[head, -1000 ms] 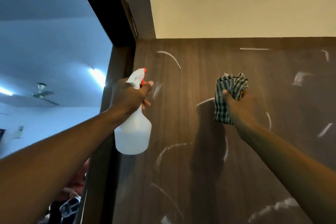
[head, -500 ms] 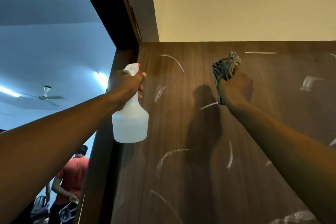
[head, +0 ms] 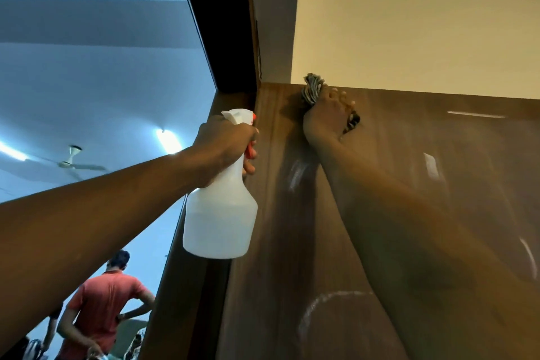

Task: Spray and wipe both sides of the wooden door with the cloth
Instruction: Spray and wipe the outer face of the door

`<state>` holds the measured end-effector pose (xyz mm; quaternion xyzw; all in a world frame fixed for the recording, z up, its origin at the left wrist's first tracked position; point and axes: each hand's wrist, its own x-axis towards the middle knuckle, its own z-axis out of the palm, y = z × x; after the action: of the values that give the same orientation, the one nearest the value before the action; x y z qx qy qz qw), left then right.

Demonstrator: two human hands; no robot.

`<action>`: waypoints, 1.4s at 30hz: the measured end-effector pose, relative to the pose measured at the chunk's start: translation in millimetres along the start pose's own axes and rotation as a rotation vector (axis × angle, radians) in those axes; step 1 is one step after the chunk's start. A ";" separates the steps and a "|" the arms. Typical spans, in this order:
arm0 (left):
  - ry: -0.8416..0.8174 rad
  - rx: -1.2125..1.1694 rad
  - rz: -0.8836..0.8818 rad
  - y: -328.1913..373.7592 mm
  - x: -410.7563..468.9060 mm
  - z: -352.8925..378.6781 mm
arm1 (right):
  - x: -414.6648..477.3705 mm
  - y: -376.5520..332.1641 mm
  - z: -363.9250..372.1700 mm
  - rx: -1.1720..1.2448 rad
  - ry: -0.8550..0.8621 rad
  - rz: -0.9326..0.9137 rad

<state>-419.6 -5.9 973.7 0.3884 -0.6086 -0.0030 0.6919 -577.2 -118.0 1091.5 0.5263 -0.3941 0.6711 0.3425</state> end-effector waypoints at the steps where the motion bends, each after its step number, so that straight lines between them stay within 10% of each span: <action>1: -0.001 -0.001 -0.005 -3.4 5.4 -2.5 | 8.5 -11.5 6.7 0.009 -0.035 -0.025; 13: 0.001 -0.005 0.050 -34.0 30.5 -7.1 | -39.6 -20.7 25.0 -0.058 -0.324 -0.882; 21: -0.001 -0.018 0.075 -21.5 29.4 0.3 | 41.7 -2.3 13.5 -0.105 -0.212 -0.309; 30: 0.001 -0.025 0.108 -14.9 31.9 28.1 | 1.5 8.5 3.2 -0.158 -0.348 -0.660; 38: -0.079 -0.060 0.164 8.6 23.5 57.4 | 54.1 98.0 -29.6 -0.206 -0.209 -0.153; 42: -0.075 -0.063 0.166 25.6 21.3 76.8 | 68.4 73.2 -19.6 -0.214 -0.273 -0.266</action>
<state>-490.9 -39.2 1002.2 0.3144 -0.6639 0.0208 0.6782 -664.2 -130.8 1143.3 0.6204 -0.4328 0.4968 0.4254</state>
